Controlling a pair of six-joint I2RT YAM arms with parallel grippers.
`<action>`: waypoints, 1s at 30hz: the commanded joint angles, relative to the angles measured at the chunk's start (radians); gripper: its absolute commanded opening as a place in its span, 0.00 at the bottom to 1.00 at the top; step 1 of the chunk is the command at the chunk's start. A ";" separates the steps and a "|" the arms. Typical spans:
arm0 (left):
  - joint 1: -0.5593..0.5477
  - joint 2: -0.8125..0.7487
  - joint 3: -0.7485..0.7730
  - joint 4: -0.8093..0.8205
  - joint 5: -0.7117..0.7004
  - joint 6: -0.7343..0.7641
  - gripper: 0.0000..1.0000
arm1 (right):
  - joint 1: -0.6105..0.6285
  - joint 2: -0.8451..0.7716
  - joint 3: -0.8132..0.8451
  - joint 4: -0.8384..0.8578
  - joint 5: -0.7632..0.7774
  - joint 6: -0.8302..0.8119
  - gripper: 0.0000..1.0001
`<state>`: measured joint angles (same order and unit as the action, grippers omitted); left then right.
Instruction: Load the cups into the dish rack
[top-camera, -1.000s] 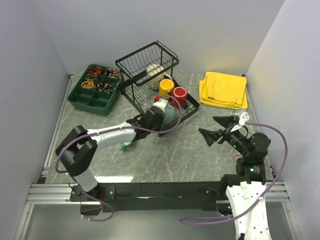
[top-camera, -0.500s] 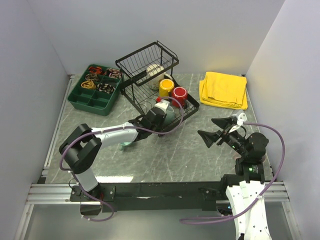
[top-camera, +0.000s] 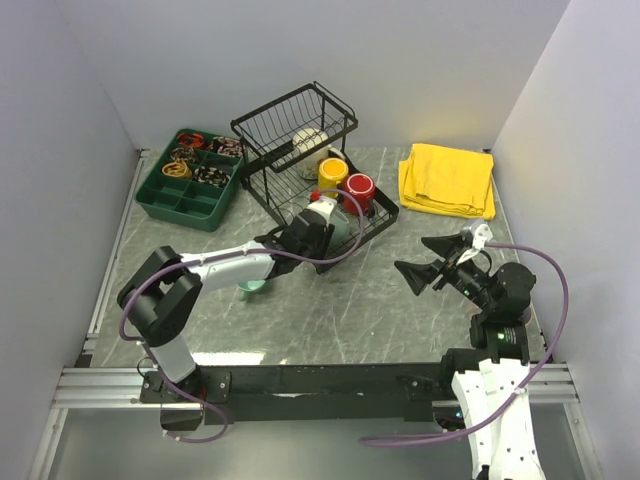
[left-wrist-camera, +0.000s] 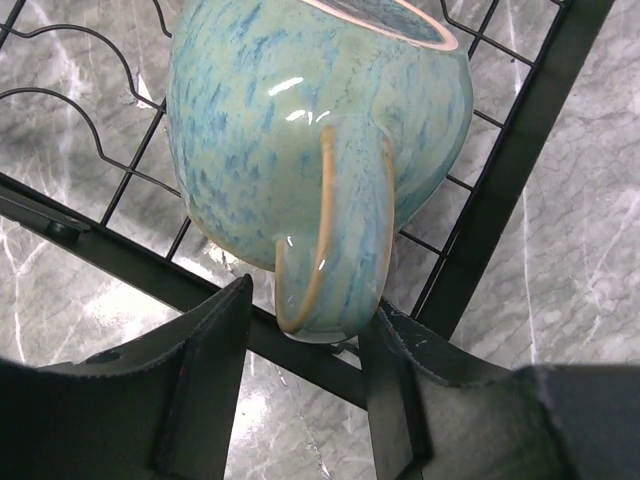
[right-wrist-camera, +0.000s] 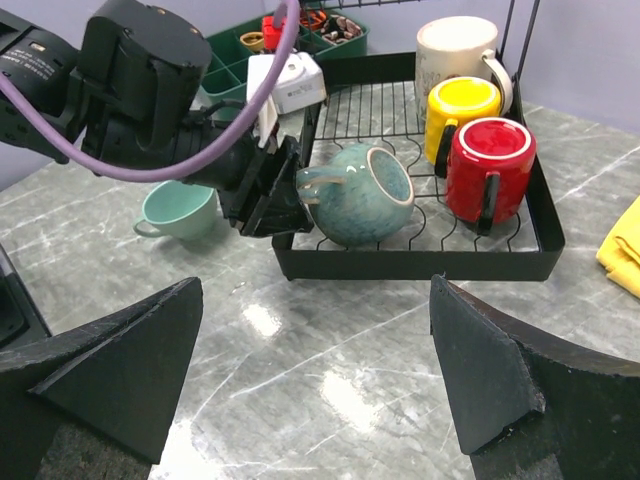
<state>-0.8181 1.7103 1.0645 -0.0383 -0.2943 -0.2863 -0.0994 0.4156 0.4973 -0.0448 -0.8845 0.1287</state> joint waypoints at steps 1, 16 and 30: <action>0.022 -0.049 -0.049 -0.077 0.043 -0.017 0.52 | -0.006 0.015 0.007 0.034 -0.014 -0.008 1.00; 0.027 -0.329 -0.084 -0.077 0.132 -0.019 0.61 | 0.059 0.164 0.081 -0.039 -0.021 -0.064 1.00; 0.028 -0.852 -0.185 -0.225 0.011 -0.155 0.87 | 0.504 0.846 0.676 -0.425 0.536 -0.368 0.38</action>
<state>-0.7933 1.0027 0.9195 -0.1978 -0.1928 -0.3710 0.3141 1.1355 1.0512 -0.3801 -0.5968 -0.1318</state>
